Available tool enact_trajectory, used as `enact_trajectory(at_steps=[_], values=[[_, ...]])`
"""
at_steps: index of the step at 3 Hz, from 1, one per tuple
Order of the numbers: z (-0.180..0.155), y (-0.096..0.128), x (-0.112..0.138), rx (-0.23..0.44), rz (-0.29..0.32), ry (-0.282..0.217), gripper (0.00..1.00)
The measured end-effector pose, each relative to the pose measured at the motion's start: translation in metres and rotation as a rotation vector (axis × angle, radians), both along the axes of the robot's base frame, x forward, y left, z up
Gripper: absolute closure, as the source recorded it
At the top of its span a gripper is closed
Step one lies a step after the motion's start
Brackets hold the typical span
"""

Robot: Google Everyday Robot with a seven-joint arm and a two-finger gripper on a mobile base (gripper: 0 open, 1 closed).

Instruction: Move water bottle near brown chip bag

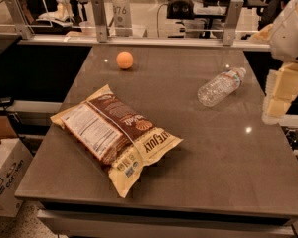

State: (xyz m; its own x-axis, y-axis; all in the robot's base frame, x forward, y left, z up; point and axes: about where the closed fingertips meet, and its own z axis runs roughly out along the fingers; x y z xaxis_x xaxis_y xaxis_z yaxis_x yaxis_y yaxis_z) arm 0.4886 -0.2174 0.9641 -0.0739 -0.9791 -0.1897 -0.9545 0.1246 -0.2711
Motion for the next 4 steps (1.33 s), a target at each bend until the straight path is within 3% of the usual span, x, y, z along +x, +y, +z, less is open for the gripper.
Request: enact_trajectory(at_steps=[1,2,4], values=[[-0.013,-0.008,0.032,-0.028,0.1,-0.038,0.0],[-0.028,-0.015,0.062,-0.053,0.195,-0.038,0.0],[-0.061,-0.029,0.12,-0.096,0.336,0.025,0.0]])
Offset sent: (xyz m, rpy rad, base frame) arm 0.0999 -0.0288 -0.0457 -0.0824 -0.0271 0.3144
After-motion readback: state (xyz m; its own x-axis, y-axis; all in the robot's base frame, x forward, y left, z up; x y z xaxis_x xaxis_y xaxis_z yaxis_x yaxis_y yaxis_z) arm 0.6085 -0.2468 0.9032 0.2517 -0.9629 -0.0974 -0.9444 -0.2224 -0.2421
